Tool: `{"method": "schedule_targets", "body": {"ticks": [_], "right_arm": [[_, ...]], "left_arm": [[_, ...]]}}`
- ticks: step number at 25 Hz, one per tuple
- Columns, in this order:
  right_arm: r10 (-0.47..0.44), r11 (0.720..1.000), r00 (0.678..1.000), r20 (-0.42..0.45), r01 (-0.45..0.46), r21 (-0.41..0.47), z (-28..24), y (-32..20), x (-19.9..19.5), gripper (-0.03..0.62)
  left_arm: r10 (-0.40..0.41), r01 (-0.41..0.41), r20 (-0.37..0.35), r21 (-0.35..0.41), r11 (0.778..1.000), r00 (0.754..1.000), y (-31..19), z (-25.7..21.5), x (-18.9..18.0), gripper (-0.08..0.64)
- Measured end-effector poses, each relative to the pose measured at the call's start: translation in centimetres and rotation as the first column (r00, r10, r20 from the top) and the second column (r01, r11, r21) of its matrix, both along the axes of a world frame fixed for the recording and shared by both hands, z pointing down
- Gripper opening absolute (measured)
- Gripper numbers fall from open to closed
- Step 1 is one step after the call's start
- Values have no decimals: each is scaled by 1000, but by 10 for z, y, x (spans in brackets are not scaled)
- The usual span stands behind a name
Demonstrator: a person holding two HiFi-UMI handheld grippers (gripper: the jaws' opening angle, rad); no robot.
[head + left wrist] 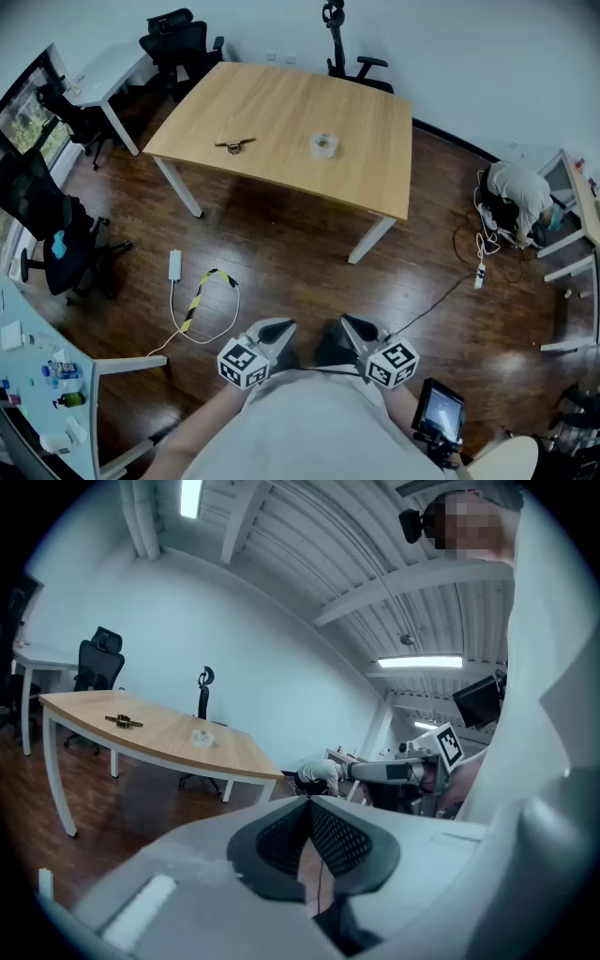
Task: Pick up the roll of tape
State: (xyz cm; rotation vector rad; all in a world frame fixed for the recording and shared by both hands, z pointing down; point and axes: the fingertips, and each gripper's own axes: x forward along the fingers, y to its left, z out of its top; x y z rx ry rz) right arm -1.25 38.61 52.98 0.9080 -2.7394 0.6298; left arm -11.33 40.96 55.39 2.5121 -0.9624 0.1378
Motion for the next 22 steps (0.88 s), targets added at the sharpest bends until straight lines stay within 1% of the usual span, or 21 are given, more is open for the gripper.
{"method": "schedule_targets", "body": {"ticks": [4,8,13,18,22], "right_arm": [[-17,1000,1000,3,17,-1,2,-23,9,6],[-35,999,999,6,35,-2,2,-55,20,6],[-47,999,998,46,47,3,-3,-104,41,6],[-78,996,994,77,75,39,-16,-152,61,6],[-89,996,992,90,86,36,-19,-177,80,6]], "left_arm": [[-2,2,16,-12,1000,1000,-22,1,13,5],[7,-7,37,-7,1000,999,-55,-5,29,5],[12,-12,78,5,1000,997,-101,-18,57,5],[-4,2,112,21,1000,994,-147,-28,83,5],[-7,2,125,37,999,992,-175,-38,106,5]]}}
